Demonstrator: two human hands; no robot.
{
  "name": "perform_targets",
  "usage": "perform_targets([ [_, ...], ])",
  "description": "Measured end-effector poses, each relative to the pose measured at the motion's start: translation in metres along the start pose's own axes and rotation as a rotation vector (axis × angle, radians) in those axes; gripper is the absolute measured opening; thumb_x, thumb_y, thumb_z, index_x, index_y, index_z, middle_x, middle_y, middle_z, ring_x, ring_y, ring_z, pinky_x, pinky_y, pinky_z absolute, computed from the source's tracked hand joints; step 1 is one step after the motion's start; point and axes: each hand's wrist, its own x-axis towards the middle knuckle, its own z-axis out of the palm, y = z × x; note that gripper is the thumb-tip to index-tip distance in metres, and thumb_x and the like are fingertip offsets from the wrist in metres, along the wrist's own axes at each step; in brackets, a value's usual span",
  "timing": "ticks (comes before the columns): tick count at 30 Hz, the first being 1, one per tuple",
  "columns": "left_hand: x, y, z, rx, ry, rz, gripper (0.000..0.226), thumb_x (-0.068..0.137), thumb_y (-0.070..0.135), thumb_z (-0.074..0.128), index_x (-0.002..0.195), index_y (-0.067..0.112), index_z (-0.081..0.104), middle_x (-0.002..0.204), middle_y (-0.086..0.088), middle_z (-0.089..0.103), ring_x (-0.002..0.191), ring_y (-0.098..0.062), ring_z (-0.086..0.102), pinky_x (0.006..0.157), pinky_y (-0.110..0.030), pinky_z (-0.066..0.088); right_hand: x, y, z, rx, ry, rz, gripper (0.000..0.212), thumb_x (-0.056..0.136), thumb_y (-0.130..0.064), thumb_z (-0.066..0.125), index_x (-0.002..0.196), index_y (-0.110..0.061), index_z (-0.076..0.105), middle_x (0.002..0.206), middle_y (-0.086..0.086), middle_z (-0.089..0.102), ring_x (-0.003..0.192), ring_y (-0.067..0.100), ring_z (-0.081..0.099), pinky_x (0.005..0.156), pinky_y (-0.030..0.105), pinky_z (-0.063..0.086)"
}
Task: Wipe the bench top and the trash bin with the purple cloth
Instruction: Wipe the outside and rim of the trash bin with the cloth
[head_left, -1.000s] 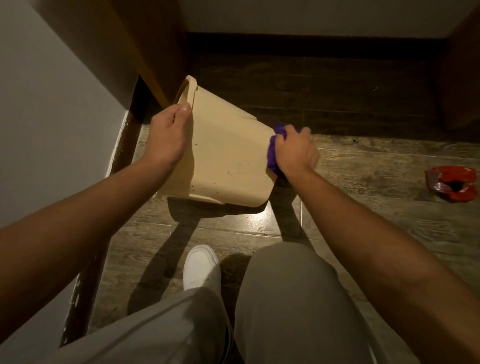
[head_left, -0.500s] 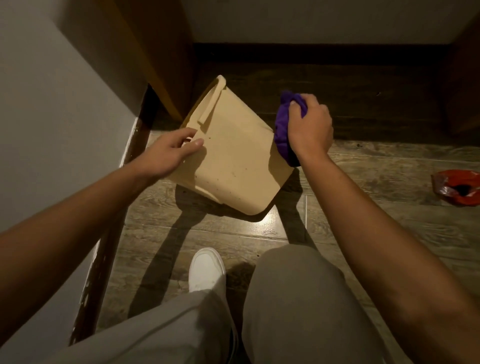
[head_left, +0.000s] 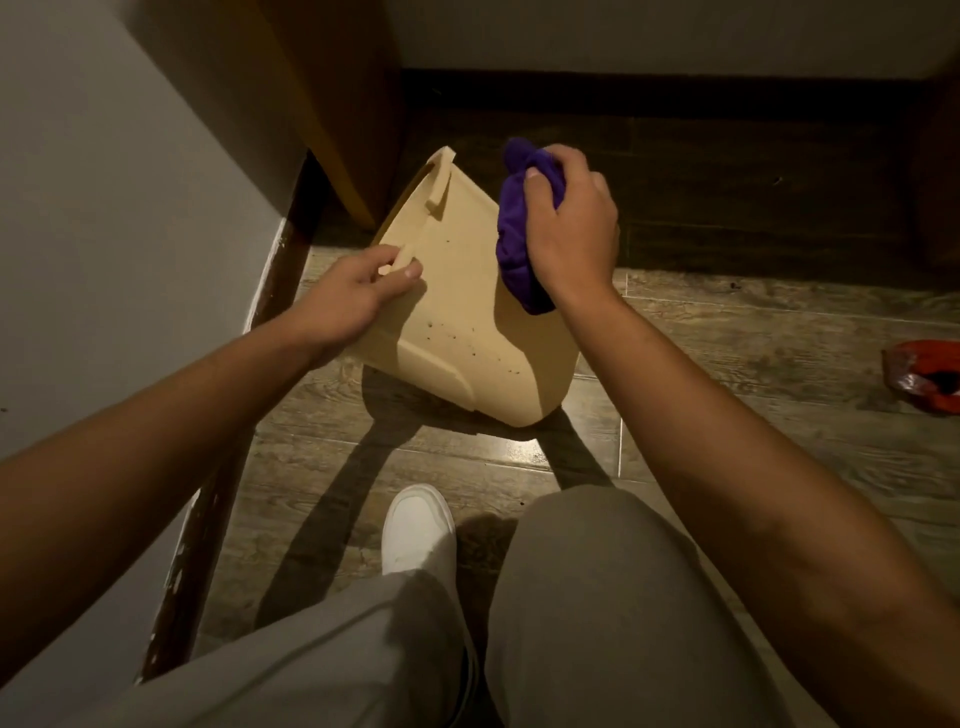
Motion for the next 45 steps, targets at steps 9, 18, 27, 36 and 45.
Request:
perform_targets([
  [9, 0.010, 0.029, 0.019, -0.009, 0.171, 0.012, 0.044, 0.107, 0.052, 0.032, 0.112, 0.025, 0.066, 0.107, 0.002, 0.065, 0.098, -0.016, 0.061, 0.077, -0.034, 0.045, -0.031, -0.037, 0.045, -0.253, -0.040, -0.125, 0.041, 0.103, -0.042, 0.049, 0.139, -0.023, 0.048, 0.132, 0.006, 0.054, 0.116, 0.022, 0.053, 0.095, 0.037, 0.047],
  [18, 0.013, 0.035, 0.028, 0.186, 0.256, 0.195, 0.045, 0.107, 0.043, 0.042, 0.103, 0.008, 0.070, 0.098, -0.012, 0.070, 0.092, -0.024, 0.065, 0.086, -0.046, 0.050, -0.034, -0.023, 0.056, -0.436, -0.065, -0.110, 0.050, 0.107, -0.043, 0.038, 0.153, -0.023, 0.039, 0.153, 0.013, 0.045, 0.137, 0.031, 0.044, 0.109, 0.042, 0.036],
  [27, 0.013, 0.042, 0.035, 0.161, 0.306, 0.134, 0.042, 0.106, 0.045, 0.042, 0.121, 0.014, 0.067, 0.123, -0.005, 0.065, 0.112, -0.022, 0.060, 0.098, -0.046, 0.049, -0.019, 0.020, 0.043, -0.438, -0.156, 0.093, 0.036, 0.107, -0.040, 0.034, 0.136, -0.022, 0.045, 0.140, 0.017, 0.050, 0.124, 0.040, 0.053, 0.099, 0.057, 0.047],
  [36, 0.016, 0.047, 0.038, 0.138, 0.319, 0.110, 0.042, 0.106, 0.045, 0.043, 0.121, 0.014, 0.068, 0.117, 0.000, 0.059, 0.109, -0.020, 0.054, 0.091, -0.037, 0.041, -0.020, 0.077, 0.037, -0.518, -0.155, 0.272, 0.044, 0.108, -0.042, 0.029, 0.145, -0.019, 0.037, 0.143, 0.023, 0.047, 0.125, 0.044, 0.051, 0.096, 0.055, 0.049],
  [45, 0.016, 0.037, 0.032, 0.175, 0.330, 0.109, 0.043, 0.104, 0.049, 0.044, 0.117, 0.016, 0.068, 0.119, 0.001, 0.060, 0.112, -0.021, 0.055, 0.093, -0.041, 0.045, -0.042, 0.128, 0.031, -0.593, -0.155, 0.418, 0.046, 0.108, -0.041, 0.029, 0.145, -0.016, 0.039, 0.141, 0.023, 0.050, 0.121, 0.042, 0.055, 0.087, 0.050, 0.048],
])
